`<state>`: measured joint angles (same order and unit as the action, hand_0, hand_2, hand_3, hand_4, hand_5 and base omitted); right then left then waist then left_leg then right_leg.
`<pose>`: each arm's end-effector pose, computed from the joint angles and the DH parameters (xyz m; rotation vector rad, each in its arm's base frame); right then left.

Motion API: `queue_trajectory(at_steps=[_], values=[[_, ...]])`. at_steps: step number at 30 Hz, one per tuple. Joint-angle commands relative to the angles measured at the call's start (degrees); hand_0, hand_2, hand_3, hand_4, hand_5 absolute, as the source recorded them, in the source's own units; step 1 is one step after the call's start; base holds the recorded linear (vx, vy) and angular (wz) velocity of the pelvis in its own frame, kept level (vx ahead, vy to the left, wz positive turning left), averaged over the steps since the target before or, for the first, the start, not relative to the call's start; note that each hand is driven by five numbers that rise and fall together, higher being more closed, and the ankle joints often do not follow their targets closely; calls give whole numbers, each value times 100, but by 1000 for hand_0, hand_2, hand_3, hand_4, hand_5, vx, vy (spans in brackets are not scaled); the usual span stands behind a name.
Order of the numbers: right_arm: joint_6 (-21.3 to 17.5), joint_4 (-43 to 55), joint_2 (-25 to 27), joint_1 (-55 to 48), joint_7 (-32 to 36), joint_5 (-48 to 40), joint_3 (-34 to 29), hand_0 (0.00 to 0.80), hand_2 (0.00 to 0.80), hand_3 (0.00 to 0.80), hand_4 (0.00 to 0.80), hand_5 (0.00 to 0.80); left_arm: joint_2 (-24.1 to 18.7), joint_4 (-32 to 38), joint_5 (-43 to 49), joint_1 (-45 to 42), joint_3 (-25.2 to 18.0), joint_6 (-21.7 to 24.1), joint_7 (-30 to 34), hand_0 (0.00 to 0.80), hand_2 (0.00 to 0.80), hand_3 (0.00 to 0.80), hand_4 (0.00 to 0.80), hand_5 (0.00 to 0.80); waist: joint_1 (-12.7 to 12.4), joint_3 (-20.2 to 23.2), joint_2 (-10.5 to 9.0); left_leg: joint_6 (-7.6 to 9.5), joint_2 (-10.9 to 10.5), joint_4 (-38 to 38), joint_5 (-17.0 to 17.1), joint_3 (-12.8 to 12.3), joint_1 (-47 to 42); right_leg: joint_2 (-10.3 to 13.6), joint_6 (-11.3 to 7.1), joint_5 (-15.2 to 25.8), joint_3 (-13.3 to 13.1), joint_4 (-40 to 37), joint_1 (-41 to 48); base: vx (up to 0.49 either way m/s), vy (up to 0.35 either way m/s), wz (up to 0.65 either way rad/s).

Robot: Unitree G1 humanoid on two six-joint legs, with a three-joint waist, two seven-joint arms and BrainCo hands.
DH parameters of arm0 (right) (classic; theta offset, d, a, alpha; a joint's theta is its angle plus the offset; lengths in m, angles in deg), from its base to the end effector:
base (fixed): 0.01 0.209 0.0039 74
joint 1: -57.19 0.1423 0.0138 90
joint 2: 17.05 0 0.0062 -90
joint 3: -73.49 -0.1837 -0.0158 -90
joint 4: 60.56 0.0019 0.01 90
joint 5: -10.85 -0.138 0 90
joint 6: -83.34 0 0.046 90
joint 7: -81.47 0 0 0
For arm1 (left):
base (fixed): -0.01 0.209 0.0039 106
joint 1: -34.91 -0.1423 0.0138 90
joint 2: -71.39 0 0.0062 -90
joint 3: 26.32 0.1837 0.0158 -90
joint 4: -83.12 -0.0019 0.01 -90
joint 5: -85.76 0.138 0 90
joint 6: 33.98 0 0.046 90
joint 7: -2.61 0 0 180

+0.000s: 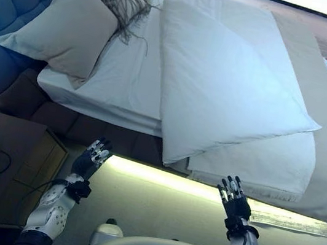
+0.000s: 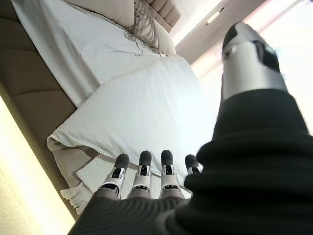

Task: Make the bed neatly

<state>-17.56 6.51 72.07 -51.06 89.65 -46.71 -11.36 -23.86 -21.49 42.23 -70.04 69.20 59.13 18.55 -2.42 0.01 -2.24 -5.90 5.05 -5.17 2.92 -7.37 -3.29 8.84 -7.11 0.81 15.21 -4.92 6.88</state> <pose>0.0915 -0.2194 -0.0580 0.6895 0.4137 -0.2899 0.1237 0.2300 -0.0292 -0.4294 0.3927 -0.0865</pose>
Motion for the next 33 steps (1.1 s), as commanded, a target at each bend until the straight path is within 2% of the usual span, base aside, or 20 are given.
queue_trajectory(at_steps=[1, 8, 13, 15, 17, 19, 21, 22, 23, 25, 28, 30, 31, 33], values=[[-73, 346, 157, 226, 85, -40, -140, 0, 0, 0, 0, 0, -143, 76, -71, 364, -34, 394, 41, 0, 0, 0, 0, 0, -87, -32, 16, 435, -251, 530, -453, -202, 67, 225, -212, 215, 275, 369, -365, 46, 93, 8], [-33, 176, 28, 562, -89, -19, 71, 0, 0, 0, 0, 0, -100, -65, -139, 367, -90, 526, 0, 0, 0, 0, 0, 0, -198, -101, 76, 689, -464, 809, -645, -130, 146, 417, -196, 149, 169, 744, -465, 53, 119, 0], [-101, -74, -231, 674, -151, 54, 1, 0, 0, 0, 0, 0, -86, -304, 48, 415, -233, 476, -52, 0, 0, 0, 0, 0, -214, -106, 94, 881, -652, 867, -767, -86, 109, 763, -247, 407, 77, 1272, -683, 83, 117, -4], [-75, -70, -274, 684, -216, 114, -23, 0, 0, 0, 0, 0, -102, -417, 139, 431, -215, 552, -72, 0, 0, 0, 0, 0, -211, -149, 129, 973, -705, 1010, -837, -57, 165, 918, -209, 394, 28, 1788, -798, 42, 151, -6], [-56, 8, -305, 603, -264, 302, -92, 0, 0, 0, 0, 0, -69, -442, 71, 454, -224, 500, -31, 0, 0, 0, 0, 0, -166, -203, 214, 1181, -799, 1114, -887, -22, 248, 1091, -148, 594, -123, 2881, -1164, 51, 228, -15], [-81, 61, -298, 490, -265, 417, -134, 0, 0, 0, 0, 0, -45, -411, 40, 419, -238, 436, -43, 0, 0, 0, 0, 0, -122, -311, 332, 1325, -908, 1167, -1036, 33, 160, 1260, -220, 676, -310, 4138, -1634, 111, 212, -11], [-84, 123, -253, 375, -237, 402, -152, 0, 0, 0, 0, 0, -55, -376, -43, 379, -280, 430, 30, 0, 0, 0, 0, 0, -79, -395, 373, 1340, -937, 1195, -1065, 13, 95, 1357, -255, 865, -350, 4529, -1949, 160, 25, -10], [-87, 100, -237, 338, -214, 398, -150, 0, 0, 0, 0, 0, -65, -348, -64, 376, -268, 448, 6, 0, 0, 0, 0, 0, -43, -428, 342, 1308, -928, 1224, -1126, -26, 44, 1342, -278, 970, -348, 4259, -2014, 171, -148, -3], [-82, 75, -225, 337, -164, 375, -162, 0, 0, 0, 0, 0, -70, -343, -67, 403, -254, 465, -37, 0, 0, 0, 0, 0, -10, -451, 304, 1300, -897, 1279, -1082, -90, 99, 1308, -182, 1174, -269, 3884, -2072, 192, -263, -3], [-94, -84, -187, 411, 20, 298, -204, 0, 0, 0, 0, 0, -113, -362, -69, 519, -193, 483, -145, 0, 0, 0, 0, 0, 113, -545, 103, 1162, -882, 1452, -1353, -28, 41, 1160, -278, 1422, -405, 2596, -2224, 268, -374, -7], [-86, -264, -108, 587, 133, 202, -241, 0, 0, 0, 0, 0, -184, -450, -82, 587, -193, 492, -74, 0, 0, 0, 0, 0, 219, -595, -140, 1008, -848, 1648, -1723, 85, -48, 1034, -432, 1603, -454, 729, -2227, 403, -411, -1], [-51, -265, -88, 583, 189, 148, -251, 0, 0, 0, 0, 0, -171, -453, -22, 539, -328, 415, -11, 0, 0, 0, 0, 0, 243, -593, -176, 975, -747, 1705, -1898, 164, -180, 920, -459, 1685, -442, 196, -2176, 489, -379, 20], [-55, -259, -96, 557, 210, 133, -231, 0, 0, 0, 0, 0, -171, -481, -4, 512, -377, 409, 30, 0, 0, 0, 0, 0, 242, -585, -191, 949, -697, 1734, -1952, 205, -242, 913, -453, 1681, -459, 266, -2162, 556, -434, 36], [16, -253, -116, 446, 313, 139, -207, 0, 0, 0, 0, 0, -171, -551, 64, 416, -478, 421, 115, 0, 0, 0, 0, 0, 245, -518, -230, 815, -465, 1774, -1994, 309, -414, 912, -480, 1546, -595, 555, -2090, 512, -417, 51]])
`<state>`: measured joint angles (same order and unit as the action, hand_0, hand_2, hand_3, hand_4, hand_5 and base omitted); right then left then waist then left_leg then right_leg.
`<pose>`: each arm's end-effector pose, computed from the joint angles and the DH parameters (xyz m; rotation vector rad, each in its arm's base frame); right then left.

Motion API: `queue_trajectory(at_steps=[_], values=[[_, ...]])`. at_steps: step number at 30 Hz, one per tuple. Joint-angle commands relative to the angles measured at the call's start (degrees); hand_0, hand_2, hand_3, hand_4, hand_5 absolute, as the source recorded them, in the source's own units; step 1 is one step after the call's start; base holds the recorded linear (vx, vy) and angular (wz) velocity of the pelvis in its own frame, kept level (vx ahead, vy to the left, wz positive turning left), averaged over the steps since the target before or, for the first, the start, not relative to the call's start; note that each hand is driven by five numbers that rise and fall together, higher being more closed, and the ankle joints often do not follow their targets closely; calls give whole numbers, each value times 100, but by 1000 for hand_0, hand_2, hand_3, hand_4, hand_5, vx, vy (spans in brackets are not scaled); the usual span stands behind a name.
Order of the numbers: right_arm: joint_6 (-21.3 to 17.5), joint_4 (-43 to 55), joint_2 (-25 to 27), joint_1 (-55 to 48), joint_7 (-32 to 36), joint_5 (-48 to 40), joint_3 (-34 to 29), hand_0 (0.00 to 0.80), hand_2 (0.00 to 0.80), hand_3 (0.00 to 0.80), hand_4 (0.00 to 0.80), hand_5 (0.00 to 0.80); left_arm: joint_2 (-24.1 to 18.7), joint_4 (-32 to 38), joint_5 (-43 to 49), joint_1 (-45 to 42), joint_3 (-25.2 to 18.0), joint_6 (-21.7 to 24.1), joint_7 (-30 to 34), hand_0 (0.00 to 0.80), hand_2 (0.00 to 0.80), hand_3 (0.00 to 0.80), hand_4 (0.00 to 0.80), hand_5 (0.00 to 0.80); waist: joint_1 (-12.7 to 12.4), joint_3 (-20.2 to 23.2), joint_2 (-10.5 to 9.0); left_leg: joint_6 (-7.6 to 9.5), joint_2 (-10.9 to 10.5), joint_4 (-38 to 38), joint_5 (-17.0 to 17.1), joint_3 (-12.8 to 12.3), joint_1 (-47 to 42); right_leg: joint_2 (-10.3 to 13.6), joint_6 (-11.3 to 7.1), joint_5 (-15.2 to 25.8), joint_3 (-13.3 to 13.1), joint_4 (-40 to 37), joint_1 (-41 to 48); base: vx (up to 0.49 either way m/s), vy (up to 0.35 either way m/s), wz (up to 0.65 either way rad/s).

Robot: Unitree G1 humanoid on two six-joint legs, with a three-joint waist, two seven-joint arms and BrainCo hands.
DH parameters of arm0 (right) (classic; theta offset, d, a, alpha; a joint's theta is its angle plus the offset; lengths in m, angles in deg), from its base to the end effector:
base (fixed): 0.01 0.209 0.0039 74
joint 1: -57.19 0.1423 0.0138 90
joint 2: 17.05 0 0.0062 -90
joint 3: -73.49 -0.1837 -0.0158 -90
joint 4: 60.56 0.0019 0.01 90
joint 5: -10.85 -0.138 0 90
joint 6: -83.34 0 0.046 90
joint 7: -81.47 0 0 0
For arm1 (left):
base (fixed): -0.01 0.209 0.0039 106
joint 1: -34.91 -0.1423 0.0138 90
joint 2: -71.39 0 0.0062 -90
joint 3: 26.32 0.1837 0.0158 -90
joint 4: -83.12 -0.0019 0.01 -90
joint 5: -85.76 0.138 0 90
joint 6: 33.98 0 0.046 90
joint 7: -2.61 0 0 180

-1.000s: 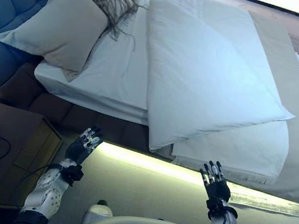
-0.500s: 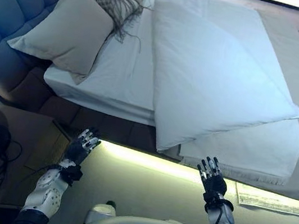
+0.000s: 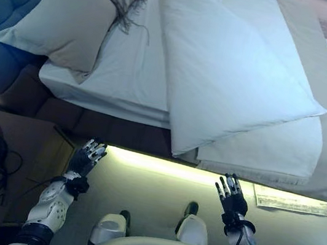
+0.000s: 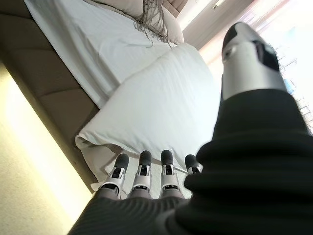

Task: Make the bed neatly

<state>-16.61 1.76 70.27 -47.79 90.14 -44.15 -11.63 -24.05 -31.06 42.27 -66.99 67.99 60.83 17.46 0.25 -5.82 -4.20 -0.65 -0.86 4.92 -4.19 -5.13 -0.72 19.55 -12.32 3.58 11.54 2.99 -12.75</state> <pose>0.0994 -0.2131 -0.0657 0.6796 0.4541 -0.2751 0.1230 0.2436 -0.0433 -0.4075 0.4517 0.0206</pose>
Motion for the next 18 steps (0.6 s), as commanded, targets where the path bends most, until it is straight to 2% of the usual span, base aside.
queue_trajectory(at_steps=[1, 3, 5, 7, 8, 9, 10, 12, 13, 14, 15, 18], values=[[-31, 239, 41, 55, 272, -100, -183, 0, 0, 0, 0, 0, -159, 456, 89, 52, -409, 193, 236, 0, 0, 0, 0, 0, -28, 109, -47, 192, 286, 843, -1208, 86, -667, -181, 14, 1140, -229, -88, -56, 526, -461, 64], [195, 392, 97, -27, 122, -94, -155, 0, 0, 0, 0, 0, -189, 588, 55, -136, -516, 16, 333, 0, 0, 0, 0, 0, -35, 178, -10, -31, 733, 1121, -870, 141, -666, -328, 91, 770, -260, 394, -27, 513, -465, 78], [305, 632, 195, -70, 19, -104, -90, 0, 0, 0, 0, 0, -163, 723, -144, -329, -556, -141, 494, 0, 0, 0, 0, 0, -72, 228, 73, -223, 1084, 1275, -195, 273, -658, -538, 204, 444, -198, 607, 84, 400, -405, 56], [265, 764, 348, -46, -30, -138, 12, 0, 0, 0, 0, 0, -97, 828, -339, -383, -449, -127, 606, 0, 0, 0, 0, 0, -76, 267, 102, -247, 1229, 1505, 317, 229, -547, -752, 392, 203, -53, 550, 271, 278, -369, 13], [198, 766, 430, -28, -59, -123, 36, 0, 0, 0, 0, 0, -52, 879, -369, -389, -369, -108, 645, 0, 0, 0, 0, 0, -75, 271, 135, -242, 1289, 1678, 448, 166, -460, -869, 507, 79, 12, 539, 359, 258, -398, 18], [104, 701, 497, 28, -43, -166, 30, 0, 0, 0, 0, 0, 0, 879, -319, -365, -228, -15, 652, 0, 0, 0, 0, 0, -63, 264, 137, -195, 1290, 1901, 529, 98, -272, -985, 646, -49, 60, 518, 443, 207, -342, 31], [73, 653, 542, 88, -36, -242, 28, 0, 0, 0, 0, 0, 8, 873, -267, -334, -132, 35, 605, 0, 0, 0, 0, 0, -47, 263, 138, -174, 1288, 1995, 501, 19, -212, -1045, 710, -125, 97, 518, 484, 175, -298, 36], [5, 574, 558, 138, -94, -430, -38, 0, 0, 0, 0, 0, -12, 804, -185, -187, 132, 74, 494, 0, 0, 0, 0, 0, -4, 251, 137, -227, 1444, 2101, 716, -200, 40, -1209, 864, -277, 242, 475, 691, 200, -239, 36], [-11, 564, 542, 131, -116, -497, -72, 0, 0, 0, 0, 0, 1, 755, -167, -120, 228, 87, 502, 0, 0, 0, 0, 0, -1, 252, 175, -317, 1537, 1984, 671, -229, 64, -1285, 823, -397, 299, 482, 815, 266, -173, 42], [-11, 591, 544, 92, -101, -540, -124, 0, 0, 0, 0, 0, -7, 763, -162, -37, 290, 46, 513, 0, 0, 0, 0, 0, 3, 239, 196, -378, 1577, 1779, 748, -273, 61, -1311, 824, -472, 405, 462, 931, 185, -67, 47], [-19, 644, 542, 50, -129, -544, -125, 0, 0, 0, 0, 0, -12, 802, -172, 14, 322, 4, 481, 0, 0, 0, 0, 0, -2, 244, 175, -315, 1446, 1466, 894, -330, 115, -1275, 863, -403, 511, 402, 945, 144, -10, 39], [-25, 773, 529, -85, -191, -486, -46, 0, 0, 0, 0, 0, 8, 819, -247, 124, 347, -30, 395, 0, 0, 0, 0, 0, -87, 215, 309, -414, 1089, 550, 1034, -113, 260, -1331, 801, -487, 520, 303, 1142, 170, 43, 29]])
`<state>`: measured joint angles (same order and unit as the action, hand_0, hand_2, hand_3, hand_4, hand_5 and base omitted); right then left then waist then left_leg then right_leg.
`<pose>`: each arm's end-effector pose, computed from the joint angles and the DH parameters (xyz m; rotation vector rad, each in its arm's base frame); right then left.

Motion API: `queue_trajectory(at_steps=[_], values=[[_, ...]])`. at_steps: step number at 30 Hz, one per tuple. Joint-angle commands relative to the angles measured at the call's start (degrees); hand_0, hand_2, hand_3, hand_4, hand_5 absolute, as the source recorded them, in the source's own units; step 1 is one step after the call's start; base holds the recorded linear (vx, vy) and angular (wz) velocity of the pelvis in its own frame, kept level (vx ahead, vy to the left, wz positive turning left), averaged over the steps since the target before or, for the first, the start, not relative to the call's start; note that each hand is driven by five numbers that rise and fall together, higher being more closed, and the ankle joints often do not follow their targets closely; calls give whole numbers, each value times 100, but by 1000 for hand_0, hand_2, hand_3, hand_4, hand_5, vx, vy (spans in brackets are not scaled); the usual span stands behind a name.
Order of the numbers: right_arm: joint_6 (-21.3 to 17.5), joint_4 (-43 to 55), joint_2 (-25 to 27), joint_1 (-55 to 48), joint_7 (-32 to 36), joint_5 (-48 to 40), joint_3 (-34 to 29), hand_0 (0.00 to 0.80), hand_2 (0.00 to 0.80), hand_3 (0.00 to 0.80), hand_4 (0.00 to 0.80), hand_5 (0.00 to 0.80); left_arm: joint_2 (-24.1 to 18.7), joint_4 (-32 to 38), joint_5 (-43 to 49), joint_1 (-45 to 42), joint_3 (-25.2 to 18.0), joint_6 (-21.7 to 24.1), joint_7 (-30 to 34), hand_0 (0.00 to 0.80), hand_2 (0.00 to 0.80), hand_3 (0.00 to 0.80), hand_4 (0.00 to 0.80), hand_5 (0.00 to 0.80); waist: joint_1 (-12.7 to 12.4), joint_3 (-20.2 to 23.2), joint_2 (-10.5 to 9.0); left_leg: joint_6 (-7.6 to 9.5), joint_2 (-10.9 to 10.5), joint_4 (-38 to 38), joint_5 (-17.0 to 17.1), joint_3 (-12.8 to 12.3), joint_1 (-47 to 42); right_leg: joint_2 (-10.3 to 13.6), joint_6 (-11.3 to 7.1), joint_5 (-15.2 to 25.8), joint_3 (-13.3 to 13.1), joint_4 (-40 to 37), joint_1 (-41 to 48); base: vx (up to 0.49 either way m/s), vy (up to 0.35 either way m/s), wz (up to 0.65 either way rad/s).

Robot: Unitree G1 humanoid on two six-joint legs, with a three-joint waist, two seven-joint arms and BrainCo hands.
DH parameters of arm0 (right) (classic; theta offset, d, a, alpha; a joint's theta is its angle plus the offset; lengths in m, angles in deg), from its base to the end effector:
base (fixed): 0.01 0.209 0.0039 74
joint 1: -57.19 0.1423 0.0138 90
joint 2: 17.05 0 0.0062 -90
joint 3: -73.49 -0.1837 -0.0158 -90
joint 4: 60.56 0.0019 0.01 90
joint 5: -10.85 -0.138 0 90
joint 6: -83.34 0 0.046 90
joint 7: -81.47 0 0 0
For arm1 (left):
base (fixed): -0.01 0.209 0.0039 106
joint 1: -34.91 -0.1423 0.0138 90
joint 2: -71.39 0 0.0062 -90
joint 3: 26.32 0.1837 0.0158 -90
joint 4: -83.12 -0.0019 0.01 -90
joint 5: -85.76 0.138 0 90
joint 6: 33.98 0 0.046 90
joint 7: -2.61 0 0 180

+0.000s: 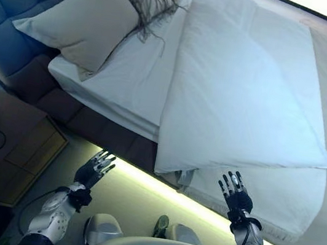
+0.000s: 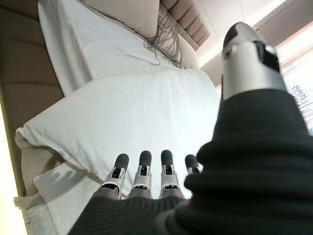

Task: Make the bed neatly

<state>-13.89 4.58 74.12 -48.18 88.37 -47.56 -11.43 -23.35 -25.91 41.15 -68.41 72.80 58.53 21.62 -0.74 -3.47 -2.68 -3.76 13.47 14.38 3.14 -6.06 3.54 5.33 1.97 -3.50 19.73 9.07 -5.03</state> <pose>0.1024 -0.2270 -0.0573 0.6790 0.4641 -0.2877 0.1227 0.2207 -0.0417 -0.4712 0.4600 -0.1587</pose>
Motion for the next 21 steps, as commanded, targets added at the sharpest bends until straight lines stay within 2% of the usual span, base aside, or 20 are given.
queue_trajectory(at_steps=[1, 2, 3, 7, 10, 13, 14, 16, 17, 20, 21], values=[[-314, 496, 136, -75, -21, -129, -31, 0, 0, 0, 0, 0, -46, 293, -120, 287, -144, 178, -33, 0, 0, 0, 0, 0, -60, -38, 197, -175, -449, -673, 487, 58, 38, 48, -636, 183, -315, -384, 493, 218, 41, 24], [-343, 509, 147, -76, -33, -132, 31, 0, 0, 0, 0, 0, -13, 234, -98, 302, -134, 203, -41, 0, 0, 0, 0, 0, -146, -71, 200, -221, -536, -817, 598, 135, 262, 22, -644, 153, -346, -470, 624, 281, 38, 22], [-379, 541, 169, -73, -53, -166, 129, 0, 0, 0, 0, 0, 24, 171, -63, 293, -123, 236, -46, 0, 0, 0, 0, 0, -263, -88, 244, -279, -593, -1145, 850, 257, 512, -59, -633, 101, -370, -542, 756, 265, 44, 16], [-414, 565, 190, 20, -64, -245, 281, 0, 0, 0, 0, 0, 84, -1, 46, 176, -156, 331, 47, 0, 0, 0, 0, 0, -538, -174, 321, -348, -652, -1822, 1390, 503, 945, -242, -547, -96, -555, -577, 1095, 338, 51, -35], [-395, 500, 147, 56, -52, -285, 297, 0, 0, 0, 0, 0, 93, -119, 108, 134, -253, 337, 196, 0, 0, 0, 0, 0, -650, -160, 363, -337, -663, -1883, 1375, 622, 1118, -233, -525, -278, -620, -492, 1268, 384, 97, -74], [-360, 374, 51, 67, 16, -239, 287, 0, 0, 0, 0, 0, 81, -210, 129, 186, -380, 303, 370, 0, 0, 0, 0, 0, -639, -126, 404, -253, -662, -1711, 1086, 556, 994, -93, -582, -481, -684, -324, 1439, 426, 197, -56], [-403, 263, -66, 44, 40, -149, 310, 0, 0, 0, 0, 0, 61, -206, 134, 215, -407, 265, 377, 0, 0, 0, 0, 0, -615, -79, 423, -178, -709, -1710, 877, 511, 883, 52, -674, -574, -677, -147, 1472, 458, 252, -34], [-378, 184, -220, -42, 0, -75, 251, 0, 0, 0, 0, 0, 5, -139, 190, 220, -424, 167, 343, 0, 0, 0, 0, 0, -589, -23, 419, -65, -808, -1522, 701, 471, 825, 254, -768, -639, -674, 103, 1510, 490, 281, -32], [-326, 181, -332, -120, -19, -50, 150, 0, 0, 0, 0, 0, -21, -95, 280, 229, -409, 125, 352, 0, 0, 0, 0, 0, -588, 30, 371, 46, -935, -1267, 591, 477, 889, 414, -868, -540, -689, 254, 1554, 500, 296, -22], [-374, 302, -526, -228, -102, 144, 180, 0, 0, 0, 0, 0, -51, 58, 350, 180, -313, 94, 265, 0, 0, 0, 0, 0, -625, 193, 234, 417, -1350, -1205, 381, 413, 774, 971, -1054, 154, -684, 993, 1453, 418, 322, -4], [-402, 407, -568, -250, -136, 211, 199, 0, 0, 0, 0, 0, -50, 37, 400, 164, -280, 167, 257, 0, 0, 0, 0, 0, -610, 257, 291, 529, -1433, -1242, 320, 410, 689, 1109, -1035, 408, -693, 1434, 1315, 415, 358, -1]])
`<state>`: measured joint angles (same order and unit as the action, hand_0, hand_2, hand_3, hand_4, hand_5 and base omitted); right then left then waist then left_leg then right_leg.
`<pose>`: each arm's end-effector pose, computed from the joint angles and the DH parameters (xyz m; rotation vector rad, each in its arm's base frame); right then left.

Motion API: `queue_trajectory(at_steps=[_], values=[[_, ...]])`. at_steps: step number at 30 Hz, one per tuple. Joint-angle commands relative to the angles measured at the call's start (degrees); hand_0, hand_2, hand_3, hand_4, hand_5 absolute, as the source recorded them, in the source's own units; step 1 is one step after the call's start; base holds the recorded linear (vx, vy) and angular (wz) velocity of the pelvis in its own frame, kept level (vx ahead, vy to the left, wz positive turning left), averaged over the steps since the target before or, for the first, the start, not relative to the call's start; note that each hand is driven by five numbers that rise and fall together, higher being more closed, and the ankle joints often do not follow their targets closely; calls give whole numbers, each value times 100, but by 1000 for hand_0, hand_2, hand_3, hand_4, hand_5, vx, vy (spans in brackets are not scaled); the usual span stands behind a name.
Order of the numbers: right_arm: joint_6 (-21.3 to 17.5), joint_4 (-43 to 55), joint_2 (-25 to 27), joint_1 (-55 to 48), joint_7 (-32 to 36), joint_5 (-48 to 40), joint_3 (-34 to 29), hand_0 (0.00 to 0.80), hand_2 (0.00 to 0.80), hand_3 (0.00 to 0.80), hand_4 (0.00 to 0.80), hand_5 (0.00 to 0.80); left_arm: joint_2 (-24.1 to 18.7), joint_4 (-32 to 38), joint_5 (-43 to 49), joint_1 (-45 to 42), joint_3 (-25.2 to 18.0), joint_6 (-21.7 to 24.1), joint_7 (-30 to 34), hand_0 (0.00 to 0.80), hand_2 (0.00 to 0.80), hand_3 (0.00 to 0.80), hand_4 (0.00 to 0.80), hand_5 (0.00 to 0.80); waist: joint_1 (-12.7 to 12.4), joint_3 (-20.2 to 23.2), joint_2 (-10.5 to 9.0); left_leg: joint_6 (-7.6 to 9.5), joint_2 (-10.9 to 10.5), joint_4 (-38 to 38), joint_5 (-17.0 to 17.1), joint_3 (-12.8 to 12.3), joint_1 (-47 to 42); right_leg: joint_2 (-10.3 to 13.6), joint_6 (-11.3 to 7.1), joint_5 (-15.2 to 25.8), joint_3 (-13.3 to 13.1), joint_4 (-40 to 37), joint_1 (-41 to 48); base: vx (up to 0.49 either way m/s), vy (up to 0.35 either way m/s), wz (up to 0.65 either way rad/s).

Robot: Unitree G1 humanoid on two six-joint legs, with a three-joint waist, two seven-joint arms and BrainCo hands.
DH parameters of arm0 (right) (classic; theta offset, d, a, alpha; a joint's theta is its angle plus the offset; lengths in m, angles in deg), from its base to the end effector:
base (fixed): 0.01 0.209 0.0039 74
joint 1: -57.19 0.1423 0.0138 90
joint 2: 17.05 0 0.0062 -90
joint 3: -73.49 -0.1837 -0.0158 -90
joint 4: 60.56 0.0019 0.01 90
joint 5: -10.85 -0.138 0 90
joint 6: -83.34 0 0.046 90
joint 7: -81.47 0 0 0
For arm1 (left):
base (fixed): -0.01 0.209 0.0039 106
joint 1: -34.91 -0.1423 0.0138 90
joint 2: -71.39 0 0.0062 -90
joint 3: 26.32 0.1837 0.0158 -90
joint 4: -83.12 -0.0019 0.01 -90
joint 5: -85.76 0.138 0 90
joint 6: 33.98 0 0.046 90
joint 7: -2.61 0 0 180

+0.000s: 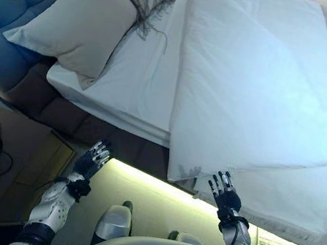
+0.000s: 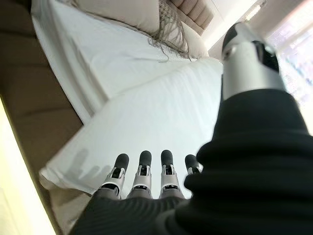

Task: Make the bed neatly

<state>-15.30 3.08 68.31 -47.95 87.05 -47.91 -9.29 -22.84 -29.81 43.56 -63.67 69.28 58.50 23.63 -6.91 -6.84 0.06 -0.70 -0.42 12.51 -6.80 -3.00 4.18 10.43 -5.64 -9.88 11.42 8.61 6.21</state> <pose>0.1008 -0.1958 -0.0673 0.7710 0.4909 -0.3008 0.1419 0.2304 -0.0379 -0.4363 0.4134 -0.1563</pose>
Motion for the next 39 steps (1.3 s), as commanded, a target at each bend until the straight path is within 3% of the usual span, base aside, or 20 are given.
queue_trajectory(at_steps=[1, 3, 6, 9, 10, 12, 15, 18, 20, 26, 27, 28, 29, 31, 32, 34, 35, 37, 39], values=[[-277, 632, -13, -301, -66, 290, -1, 0, 0, 0, 0, 0, -116, 405, 217, -317, 91, 232, 47, 0, 0, 0, 0, 0, 23, 612, -11, 253, -175, -1074, 1199, 139, 523, 738, -295, 1051, 69, 1852, 91, 319, 347, -1], [-297, 761, -44, -363, -267, 351, 27, 0, 0, 0, 0, 0, -157, 370, 206, -290, 149, 309, -61, 0, 0, 0, 0, 0, 57, 622, 97, 456, -314, -971, 1101, 163, 441, 892, -191, 1213, -8, 2668, -268, 246, 303, 2], [-365, 667, -39, -368, -270, 352, 85, 0, 0, 0, 0, 0, -177, 364, 103, -254, 133, 283, -235, 0, 0, 0, 0, 0, 94, 598, 89, 544, -505, -883, 841, 228, 173, 1006, -209, 1266, -101, 3152, -606, 307, 148, 5], [-431, 484, 4, -282, -130, 326, 110, 0, 0, 0, 0, 0, -198, 411, -6, -243, 106, 313, -398, 0, 0, 0, 0, 0, 94, 558, 174, 514, -393, -927, 872, 94, 15, 860, -26, 1240, 200, 2410, -800, 153, -48, 19], [-431, 315, 41, -151, -23, 271, 75, 0, 0, 0, 0, 0, -217, 432, -28, -194, 107, 332, -507, 0, 0, 0, 0, 0, 127, 489, 142, 424, -325, -987, 821, 50, -147, 729, -36, 1271, 320, 1474, -937, 171, -179, -7], [-394, 153, 89, 40, 41, 192, -3, 0, 0, 0, 0, 0, -248, 423, -47, -169, 103, 372, -486, 0, 0, 0, 0, 0, 206, 395, 44, 338, -286, -1025, 632, -1, -322, 587, -136, 1513, 314, 410, -1203, 200, -226, -37], [-334, 61, 94, 228, 44, 152, -71, 0, 0, 0, 0, 0, -261, 566, -20, -238, -8, 338, -362, 0, 0, 0, 0, 0, 271, 332, -136, 302, -260, -1116, 316, -117, -528, 519, -375, 2019, 199, -428, -1534, 202, -191, -51], [-291, 49, 86, 200, 131, 187, -94, 0, 0, 0, 0, 0, -255, 655, -14, -380, -202, 304, -215, 0, 0, 0, 0, 0, 261, 336, -201, 271, -164, -1234, 206, -138, -716, 437, -485, 2172, 178, -599, -1585, 191, -160, 9], [-240, 24, 93, 121, 298, 256, -89, 0, 0, 0, 0, 0, -227, 554, -37, -431, -288, 446, -223, 0, 0, 0, 0, 0, 264, 395, -249, 234, -50, -1259, 177, -128, -798, 343, -525, 2053, 169, -650, -1481, 254, -284, 37], [-139, -85, 308, 62, 164, 257, -116, 0, 0, 0, 0, 0, -166, 410, -194, -408, -457, 478, -209, 0, 0, 0, 0, 0, 336, 494, -380, 49, 338, -578, 119, -177, -753, 73, -403, 1578, 250, -432, -1291, 213, -255, 16], [-117, -311, 356, 125, 153, 92, -204, 0, 0, 0, 0, 0, -144, 403, -240, -396, -412, 479, -234, 0, 0, 0, 0, 0, 339, 431, -350, -4, 450, 48, 282, -204, -535, 8, -265, 1423, 307, -334, -1254, 89, -145, 24], [-115, -367, 364, 151, 173, 62, -233, 0, 0, 0, 0, 0, -143, 408, -253, -387, -400, 473, -233, 0, 0, 0, 0, 0, 340, 415, -344, -18, 477, 204, 337, -202, -440, -5, -232, 1394, 328, -319, -1246, 57, -185, 40], [-137, -681, 425, 325, 234, -144, -377, 0, 0, 0, 0, 0, -157, 496, -236, -335, -281, 423, -210, 0, 0, 0, 0, 0, 253, 240, -286, -94, 629, 706, 702, -204, 12, -77, -75, 1254, 406, -259, -1130, -22, -110, 37], [-265, -1143, 552, 676, 314, -482, -413, 0, 0, 0, 0, 0, -159, 457, -257, -205, -12, 542, -206, 0, 0, 0, 0, 0, 127, 25, -126, -219, 776, 430, 914, -32, 229, -82, -42, 1182, 560, -140, -1098, -61, 15, 38], [-309, -1425, 596, 938, 289, -717, -439, 0, 0, 0, 0, 0, -171, 375, -261, -71, 130, 583, -206, 0, 0, 0, 0, 0, 28, -76, 34, -363, 890, -17, 1324, 185, 373, -80, -70, 1128, 645, -109, -1109, -33, 153, 35], [-216, -1914, 705, 1364, 293, -1212, -592, 0, 0, 0, 0, 0, -165, 222, -253, 174, 266, 610, -164, 0, 0, 0, 0, 0, -93, -211, 237, -514, 1074, -291, 1710, 388, 703, 23, -75, 962, 714, -65, -1111, -10, 195, 19], [-213, -2235, 789, 1584, 345, -1339, -678, 0, 0, 0, 0, 0, -174, 153, -308, 313, 318, 620, -158, 0, 0, 0, 0, 0, -102, -253, 302, -562, 1134, -323, 1540, 308, 724, 118, -119, 797, 752, 9, -1119, -76, 221, 13], [-238, -3026, 910, 2079, 513, -1655, -1004, 0, 0, 0, 0, 0, -288, 57, -428, 611, 465, 613, -280, 0, 0, 0, 0, 0, -128, -425, 414, -504, 1108, -381, 1296, 27, 869, 420, -156, 833, 936, 220, -1403, -122, 197, 8], [-121, -3528, 1038, 2406, 678, -1882, -1339, 0, 0, 0, 0, 0, -377, -4, -488, 789, 484, 629, -291, 0, 0, 0, 0, 0, -163, -613, 455, -542, 1027, -161, 1066, 15, 1157, 649, -253, 901, 922, 476, -1765, -105, 104, 9]])
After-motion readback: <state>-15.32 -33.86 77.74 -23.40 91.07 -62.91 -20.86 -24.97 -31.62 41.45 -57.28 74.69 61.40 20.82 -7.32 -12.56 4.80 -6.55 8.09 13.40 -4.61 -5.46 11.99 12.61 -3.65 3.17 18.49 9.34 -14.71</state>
